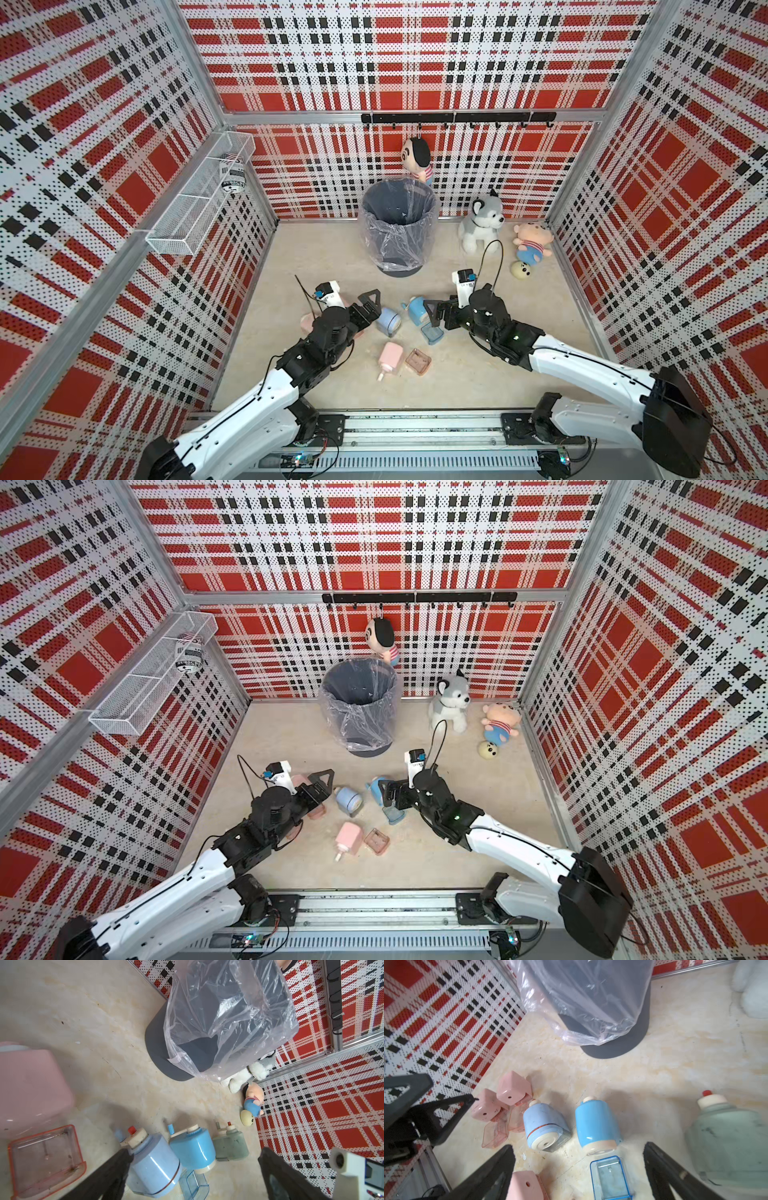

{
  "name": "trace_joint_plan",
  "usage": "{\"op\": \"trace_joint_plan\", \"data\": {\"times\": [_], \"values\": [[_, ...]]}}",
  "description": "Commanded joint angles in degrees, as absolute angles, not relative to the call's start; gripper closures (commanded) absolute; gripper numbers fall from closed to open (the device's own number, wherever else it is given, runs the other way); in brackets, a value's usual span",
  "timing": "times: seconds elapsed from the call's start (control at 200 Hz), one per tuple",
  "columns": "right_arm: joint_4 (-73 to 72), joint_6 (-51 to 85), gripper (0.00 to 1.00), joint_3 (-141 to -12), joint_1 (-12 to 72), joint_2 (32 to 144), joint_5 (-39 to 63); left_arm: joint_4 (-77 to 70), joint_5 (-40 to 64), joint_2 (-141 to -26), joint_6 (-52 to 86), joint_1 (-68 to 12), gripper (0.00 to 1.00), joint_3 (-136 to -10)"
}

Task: Take out the pencil sharpener tray and clean the shavings
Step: Pick up the pencil sharpener from the center of the board.

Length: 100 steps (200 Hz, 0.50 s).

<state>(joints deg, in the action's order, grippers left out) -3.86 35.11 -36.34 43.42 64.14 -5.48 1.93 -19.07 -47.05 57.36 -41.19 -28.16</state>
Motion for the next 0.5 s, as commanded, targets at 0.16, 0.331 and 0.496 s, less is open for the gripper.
{"op": "trace_joint_plan", "data": {"times": [0.16,0.331,0.496], "values": [[-3.05,37.51,0.00,-33.18,35.78,56.18,-2.68,7.12,-36.58,-53.65,64.94,-52.61,0.02,-35.72],[-5.37,35.51,0.00,-29.56,35.24,53.11,-2.73,15.81,-44.25,-56.77,72.35,-58.12,0.02,-40.89],[-10.02,33.65,0.00,-26.03,35.11,52.63,-1.78,23.51,-45.40,-61.67,80.01,-59.98,0.02,-45.92]]}}
